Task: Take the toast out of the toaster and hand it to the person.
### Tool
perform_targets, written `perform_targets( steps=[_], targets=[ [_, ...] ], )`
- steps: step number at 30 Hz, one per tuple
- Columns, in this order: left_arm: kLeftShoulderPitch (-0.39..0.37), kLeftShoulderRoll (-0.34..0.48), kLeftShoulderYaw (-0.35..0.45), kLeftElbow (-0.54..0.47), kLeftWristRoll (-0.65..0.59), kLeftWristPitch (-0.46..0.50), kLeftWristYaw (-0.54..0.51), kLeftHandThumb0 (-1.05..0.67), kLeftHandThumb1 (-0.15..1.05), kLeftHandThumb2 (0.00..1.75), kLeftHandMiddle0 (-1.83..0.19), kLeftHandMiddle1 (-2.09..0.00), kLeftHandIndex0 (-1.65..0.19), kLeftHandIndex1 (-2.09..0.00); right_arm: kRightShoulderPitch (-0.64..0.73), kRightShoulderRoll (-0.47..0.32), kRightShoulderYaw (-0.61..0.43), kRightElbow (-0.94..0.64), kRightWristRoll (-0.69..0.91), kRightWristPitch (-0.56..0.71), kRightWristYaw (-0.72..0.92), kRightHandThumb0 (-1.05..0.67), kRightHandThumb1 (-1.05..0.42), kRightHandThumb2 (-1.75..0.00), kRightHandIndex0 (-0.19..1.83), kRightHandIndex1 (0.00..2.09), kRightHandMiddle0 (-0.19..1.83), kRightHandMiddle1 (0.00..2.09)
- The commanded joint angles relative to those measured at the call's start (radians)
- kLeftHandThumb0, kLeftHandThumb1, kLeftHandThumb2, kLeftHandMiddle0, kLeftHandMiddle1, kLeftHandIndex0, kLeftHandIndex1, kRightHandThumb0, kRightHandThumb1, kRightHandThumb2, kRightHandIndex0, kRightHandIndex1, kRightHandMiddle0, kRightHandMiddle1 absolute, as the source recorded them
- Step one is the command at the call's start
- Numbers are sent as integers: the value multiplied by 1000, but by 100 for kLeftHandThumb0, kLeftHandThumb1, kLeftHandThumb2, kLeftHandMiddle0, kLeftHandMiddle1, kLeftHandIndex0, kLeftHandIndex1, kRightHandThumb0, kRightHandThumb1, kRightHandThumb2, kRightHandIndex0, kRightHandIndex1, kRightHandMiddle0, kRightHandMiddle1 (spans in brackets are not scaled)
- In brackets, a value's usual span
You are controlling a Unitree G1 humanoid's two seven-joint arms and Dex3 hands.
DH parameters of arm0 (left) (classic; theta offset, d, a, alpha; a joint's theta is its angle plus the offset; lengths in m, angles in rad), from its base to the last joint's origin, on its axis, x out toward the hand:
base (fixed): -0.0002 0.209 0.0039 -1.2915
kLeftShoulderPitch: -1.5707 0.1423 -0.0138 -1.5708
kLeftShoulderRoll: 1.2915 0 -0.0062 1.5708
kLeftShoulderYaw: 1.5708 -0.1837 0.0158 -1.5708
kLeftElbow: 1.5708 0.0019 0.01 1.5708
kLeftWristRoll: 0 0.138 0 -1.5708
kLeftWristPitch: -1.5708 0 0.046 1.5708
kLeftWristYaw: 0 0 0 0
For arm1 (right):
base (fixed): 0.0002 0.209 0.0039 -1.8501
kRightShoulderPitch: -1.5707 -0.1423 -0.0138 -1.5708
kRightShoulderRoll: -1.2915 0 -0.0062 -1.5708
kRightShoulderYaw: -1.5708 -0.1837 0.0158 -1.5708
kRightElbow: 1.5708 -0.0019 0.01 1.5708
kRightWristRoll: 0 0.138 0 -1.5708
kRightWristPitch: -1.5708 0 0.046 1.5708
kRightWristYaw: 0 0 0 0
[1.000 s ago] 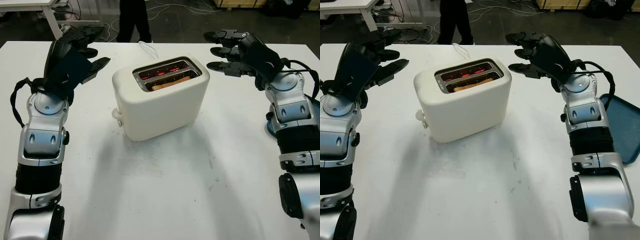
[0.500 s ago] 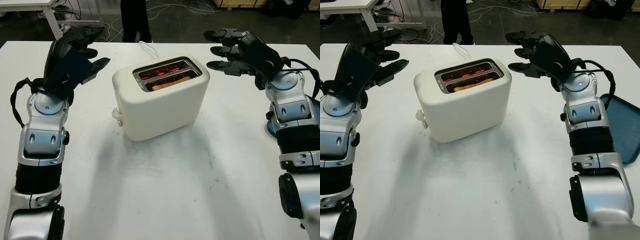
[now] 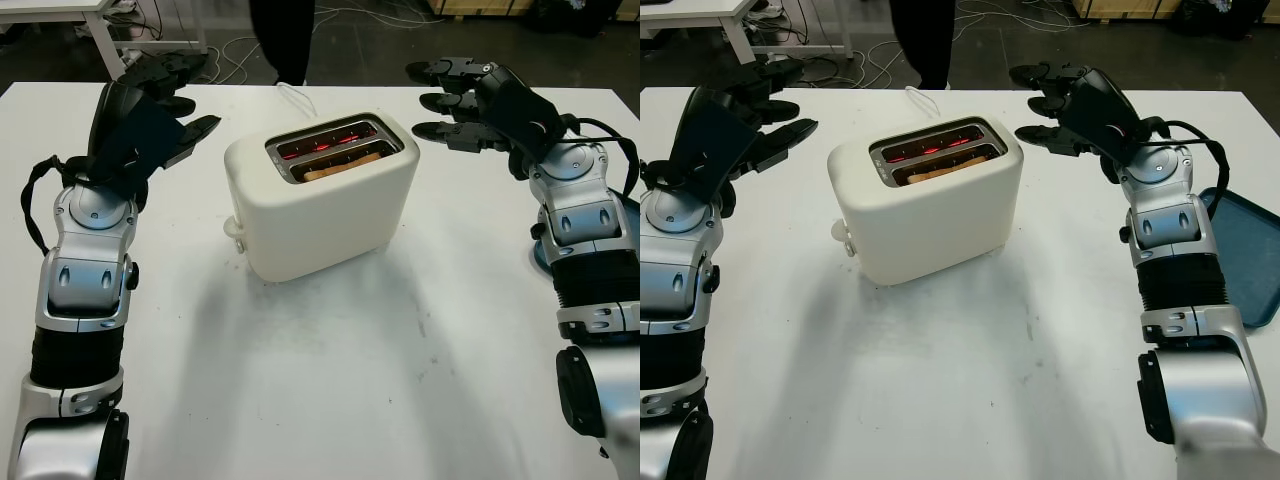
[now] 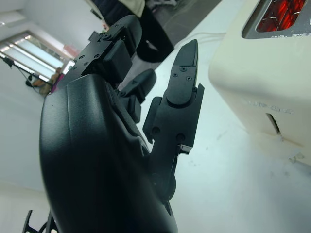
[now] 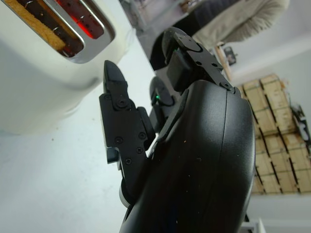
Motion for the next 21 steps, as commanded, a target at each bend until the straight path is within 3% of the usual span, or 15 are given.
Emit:
perform_targets(
  steps=[1, 21],
  targets=[
    [-5, 9, 1, -6, 11, 0, -2, -26, 92, 16, -30, -77, -57, -5, 10, 5, 1, -23, 7, 17, -5, -13, -92, -10, 45, 0, 47, 0],
    [-4, 8, 0, -3, 11, -5, 1, -27, 92, 16, -29, -79, -57, -5, 8, 2, 6, -14, 2, -4, -4, -15, -92, -8, 47, 2, 48, 1]
  ],
)
